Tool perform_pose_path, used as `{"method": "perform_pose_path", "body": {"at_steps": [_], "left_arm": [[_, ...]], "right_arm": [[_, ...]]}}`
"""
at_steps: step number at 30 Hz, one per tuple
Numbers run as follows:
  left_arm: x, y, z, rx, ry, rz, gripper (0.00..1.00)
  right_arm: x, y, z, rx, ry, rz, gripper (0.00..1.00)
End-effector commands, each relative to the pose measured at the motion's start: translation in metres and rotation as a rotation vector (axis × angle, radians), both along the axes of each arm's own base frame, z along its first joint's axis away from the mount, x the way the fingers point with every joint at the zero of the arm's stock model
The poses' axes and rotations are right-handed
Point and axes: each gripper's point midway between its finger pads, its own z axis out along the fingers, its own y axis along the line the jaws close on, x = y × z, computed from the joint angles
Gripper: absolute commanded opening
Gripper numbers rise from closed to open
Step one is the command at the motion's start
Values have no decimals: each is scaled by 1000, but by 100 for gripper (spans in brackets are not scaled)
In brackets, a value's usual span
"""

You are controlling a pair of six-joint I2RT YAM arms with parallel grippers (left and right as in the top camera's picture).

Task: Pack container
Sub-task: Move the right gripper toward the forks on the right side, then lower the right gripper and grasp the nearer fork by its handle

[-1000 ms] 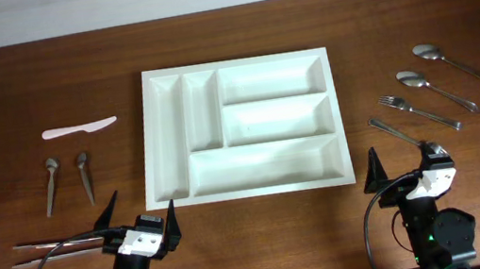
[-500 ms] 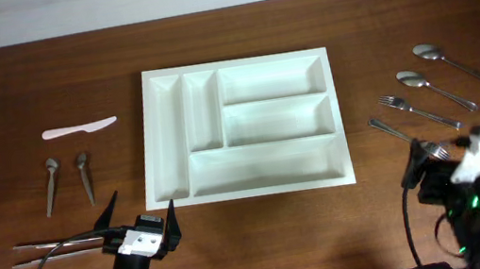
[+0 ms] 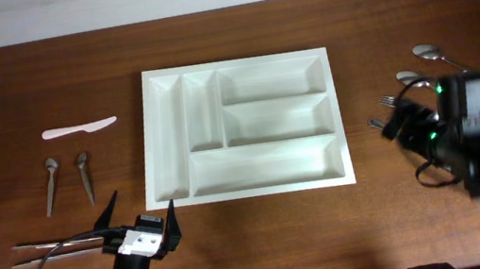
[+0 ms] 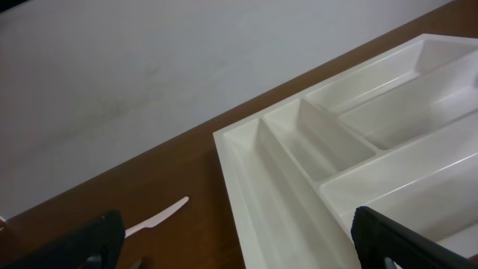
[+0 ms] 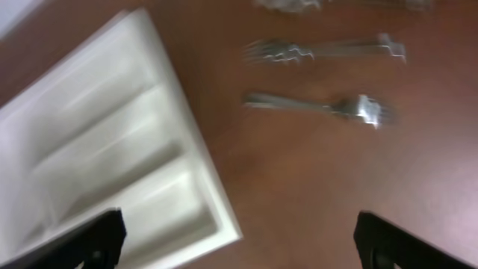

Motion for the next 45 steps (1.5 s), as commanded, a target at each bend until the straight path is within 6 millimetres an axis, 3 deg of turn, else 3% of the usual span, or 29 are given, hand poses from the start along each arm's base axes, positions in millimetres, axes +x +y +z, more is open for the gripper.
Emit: {"method": "perform_pose_path", "body": {"at_steps": [1,4,8,11,17,21,31,45], "left_arm": [[0,1,-2,-12,4,7,99],[0,1,-2,-12,4,7,99],[0,1,-2,-12,4,6,99],[0,1,-2,-12,4,7,99],[0,1,-2,-13,4,6,99],[0,1,-2,-12,4,6,99],[0,1,-2,-13,4,7,99],[0,1,-2,-12,3,7,99]], "right_arm": [[2,-49,-8,28,41,-474,99],[14,-55,-30,87,106,-507,99],[45,-51,-58,194,136,-496,99],[54,-51,-82,210,199,-501,99],[32,-46,-129,317,367,-971,99],[34,-47,-138,335,365,-1084,99],[70,-61,-152,348,232,-1074,99],[54,-87,-191,314,339,-1176,98]]}}
